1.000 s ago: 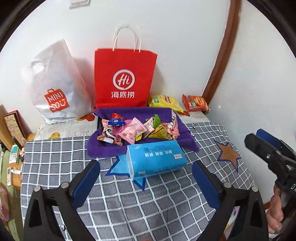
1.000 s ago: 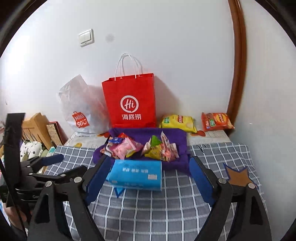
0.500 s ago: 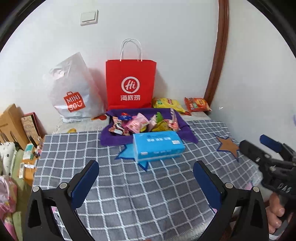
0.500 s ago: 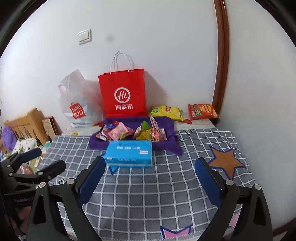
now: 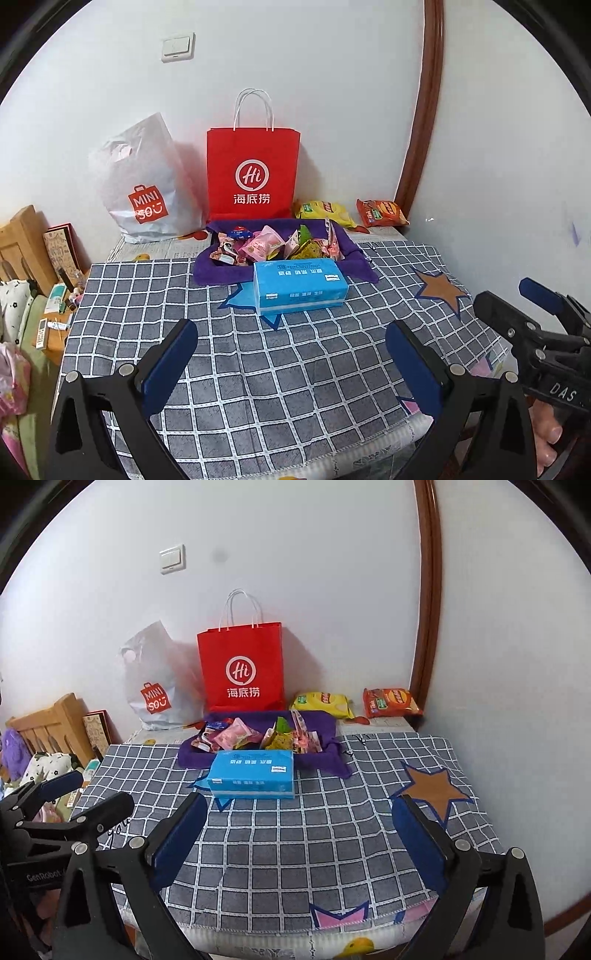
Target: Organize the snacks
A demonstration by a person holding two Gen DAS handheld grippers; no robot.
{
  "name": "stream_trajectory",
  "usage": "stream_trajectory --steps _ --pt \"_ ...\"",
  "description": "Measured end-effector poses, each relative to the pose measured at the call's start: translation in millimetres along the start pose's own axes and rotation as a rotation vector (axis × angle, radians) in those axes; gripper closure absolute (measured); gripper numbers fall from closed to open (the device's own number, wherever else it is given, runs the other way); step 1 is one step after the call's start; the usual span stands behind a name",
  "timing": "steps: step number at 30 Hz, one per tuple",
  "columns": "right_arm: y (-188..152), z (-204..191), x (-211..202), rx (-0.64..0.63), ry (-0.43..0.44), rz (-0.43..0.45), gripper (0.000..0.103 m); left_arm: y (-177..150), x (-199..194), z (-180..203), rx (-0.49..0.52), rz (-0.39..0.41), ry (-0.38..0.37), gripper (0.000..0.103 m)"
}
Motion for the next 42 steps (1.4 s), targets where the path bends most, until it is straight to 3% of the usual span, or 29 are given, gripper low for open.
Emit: stream_trajectory --steps 10,42 --pt "-2.2 4.7 -6.4 0.004 -0.010 0.007 0.004 2.3 -6.2 3.3 0.014 0.013 0.026 0.000" --pt "-2.8 -0.5 -10.9 -0.015 0.000 0.015 0.004 1.1 -6.0 2.3 0.006 0.013 0.009 0.000"
Point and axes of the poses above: each gripper's, at about its wrist camera, not at the fingertips, and x roughly the way its jaws point, z to its right, y to its top, the point moved 6 cm from there along x, roughly the way its jaws point, and after that the axes turned 8 degrees about x, right-handed, at the moved point
